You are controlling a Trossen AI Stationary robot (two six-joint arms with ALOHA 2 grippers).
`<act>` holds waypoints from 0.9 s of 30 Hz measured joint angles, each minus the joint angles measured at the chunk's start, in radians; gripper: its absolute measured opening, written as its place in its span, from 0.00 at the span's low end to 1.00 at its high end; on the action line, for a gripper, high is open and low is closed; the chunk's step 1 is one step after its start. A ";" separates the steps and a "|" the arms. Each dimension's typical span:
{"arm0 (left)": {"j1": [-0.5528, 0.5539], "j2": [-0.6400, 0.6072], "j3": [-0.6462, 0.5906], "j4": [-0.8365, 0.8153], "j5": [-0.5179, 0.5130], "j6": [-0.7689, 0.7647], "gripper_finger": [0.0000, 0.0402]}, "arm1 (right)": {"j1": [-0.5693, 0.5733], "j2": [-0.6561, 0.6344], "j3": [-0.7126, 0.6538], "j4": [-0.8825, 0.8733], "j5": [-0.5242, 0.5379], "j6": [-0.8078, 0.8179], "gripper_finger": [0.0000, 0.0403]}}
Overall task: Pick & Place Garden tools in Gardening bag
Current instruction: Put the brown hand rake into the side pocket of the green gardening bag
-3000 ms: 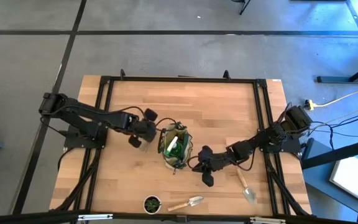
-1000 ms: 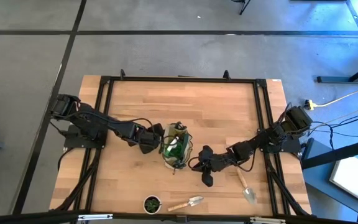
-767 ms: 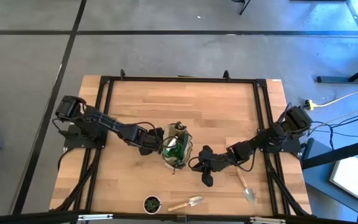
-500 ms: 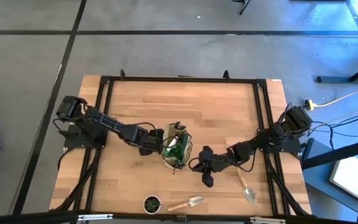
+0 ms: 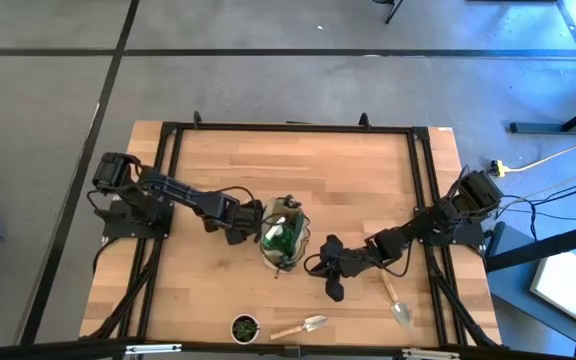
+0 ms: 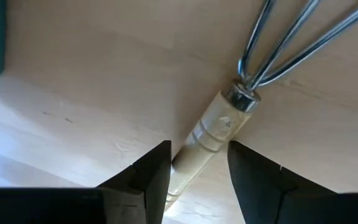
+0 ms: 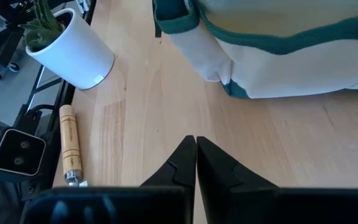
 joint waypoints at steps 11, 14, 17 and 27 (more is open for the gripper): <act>0.057 -0.003 0.002 -0.006 0.098 -0.161 0.38 | 0.000 0.000 0.000 0.000 0.000 0.016 0.04; 0.057 -0.002 0.002 -0.012 0.107 -0.211 0.38 | 0.000 0.000 0.000 0.000 0.001 0.016 0.04; 0.057 -0.002 0.002 -0.028 0.114 -0.264 0.35 | 0.000 0.000 0.000 0.000 0.001 0.016 0.04; 0.057 -0.001 0.000 -0.048 0.144 -0.587 0.22 | 0.000 0.000 0.000 -0.001 0.002 0.016 0.04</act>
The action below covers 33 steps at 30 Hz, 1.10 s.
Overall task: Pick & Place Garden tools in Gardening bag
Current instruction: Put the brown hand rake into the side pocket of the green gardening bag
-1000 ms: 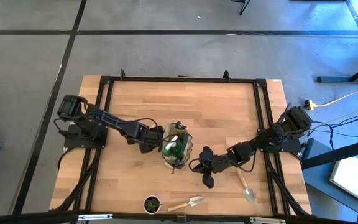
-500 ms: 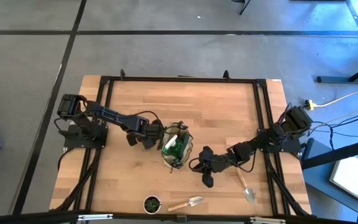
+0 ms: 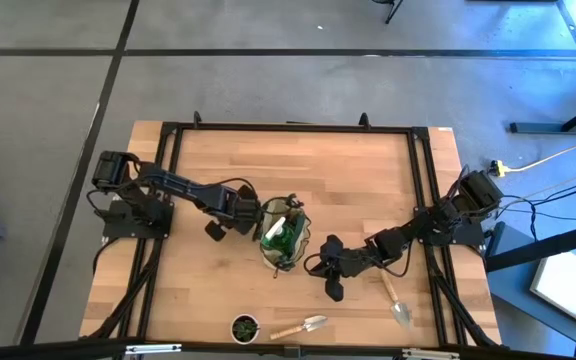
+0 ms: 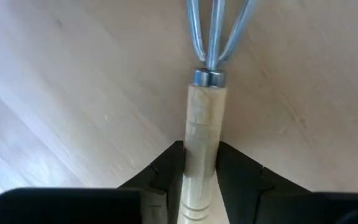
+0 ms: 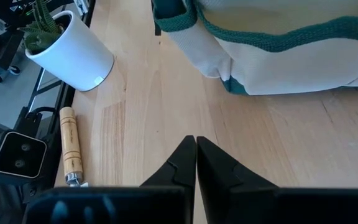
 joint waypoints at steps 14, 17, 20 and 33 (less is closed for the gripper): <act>0.054 0.000 0.000 -0.002 0.169 -0.296 0.17 | 0.000 0.000 0.000 0.000 0.001 0.000 0.04; 0.058 0.000 0.000 0.000 0.194 -0.315 0.16 | 0.000 0.000 0.000 0.000 0.001 0.000 0.04; 0.058 0.001 0.000 -0.006 0.194 -0.336 0.15 | 0.000 0.000 0.000 0.000 0.001 0.000 0.04; 0.058 -0.095 -0.006 -0.169 0.115 -0.491 0.14 | 0.000 0.000 0.000 0.000 -0.008 0.000 0.04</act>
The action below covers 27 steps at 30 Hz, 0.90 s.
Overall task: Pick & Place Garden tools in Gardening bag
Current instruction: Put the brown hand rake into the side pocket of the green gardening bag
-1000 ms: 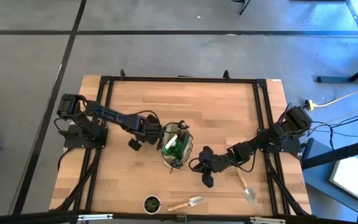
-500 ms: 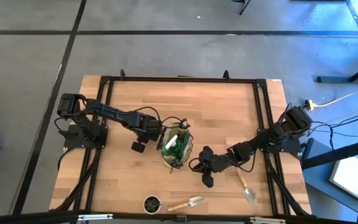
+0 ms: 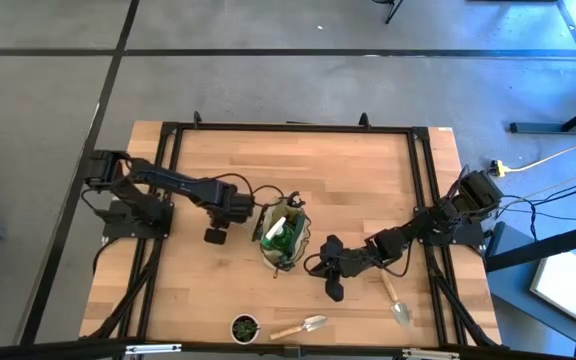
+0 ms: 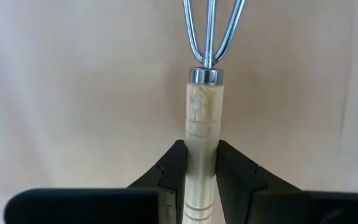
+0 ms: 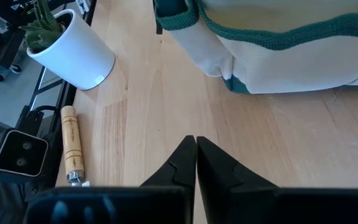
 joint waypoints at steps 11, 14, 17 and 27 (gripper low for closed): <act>0.005 -0.291 0.002 0.029 -0.065 -0.157 0.14 | 0.005 0.000 0.000 0.000 -0.002 0.005 0.04; 0.000 -0.412 -0.014 0.117 -0.062 -0.199 0.14 | 0.015 0.000 0.000 -0.001 -0.002 0.007 0.04; -0.012 -0.541 -0.074 0.266 -0.030 -0.237 0.14 | 0.020 0.000 0.000 -0.001 -0.002 0.007 0.04; -0.052 -0.827 -0.468 0.807 -0.010 -0.333 0.14 | 0.020 0.000 0.000 -0.004 0.002 0.003 0.04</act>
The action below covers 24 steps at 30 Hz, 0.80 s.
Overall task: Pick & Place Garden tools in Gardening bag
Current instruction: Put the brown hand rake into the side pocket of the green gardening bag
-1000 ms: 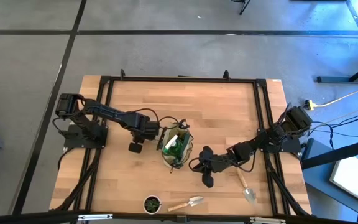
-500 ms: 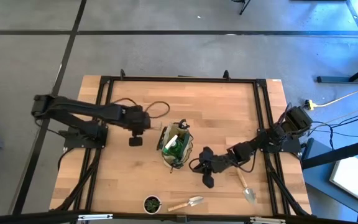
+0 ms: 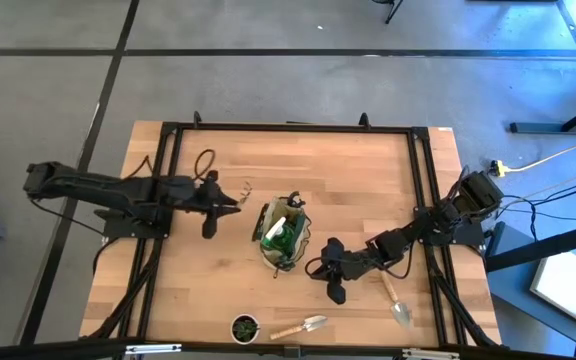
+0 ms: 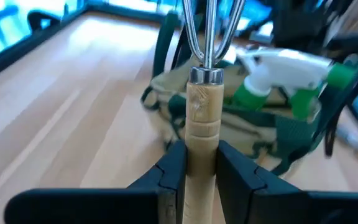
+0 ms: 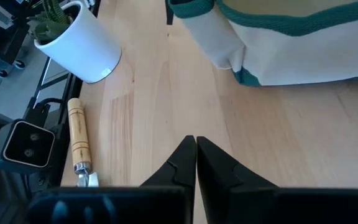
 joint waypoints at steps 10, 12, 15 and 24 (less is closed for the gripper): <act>-0.037 0.008 -0.289 0.664 -0.019 -0.009 0.14 | -0.002 0.000 0.000 0.003 0.026 -0.003 0.04; -0.043 0.021 -0.298 0.713 -0.039 0.001 0.14 | -0.003 0.000 0.000 0.004 0.026 -0.003 0.04; -0.045 0.042 -0.301 0.736 -0.054 0.029 0.14 | -0.007 0.000 0.000 0.004 0.026 -0.003 0.04; -0.045 0.150 -0.300 0.820 -0.015 0.068 0.14 | -0.031 0.000 0.000 0.024 0.026 -0.003 0.04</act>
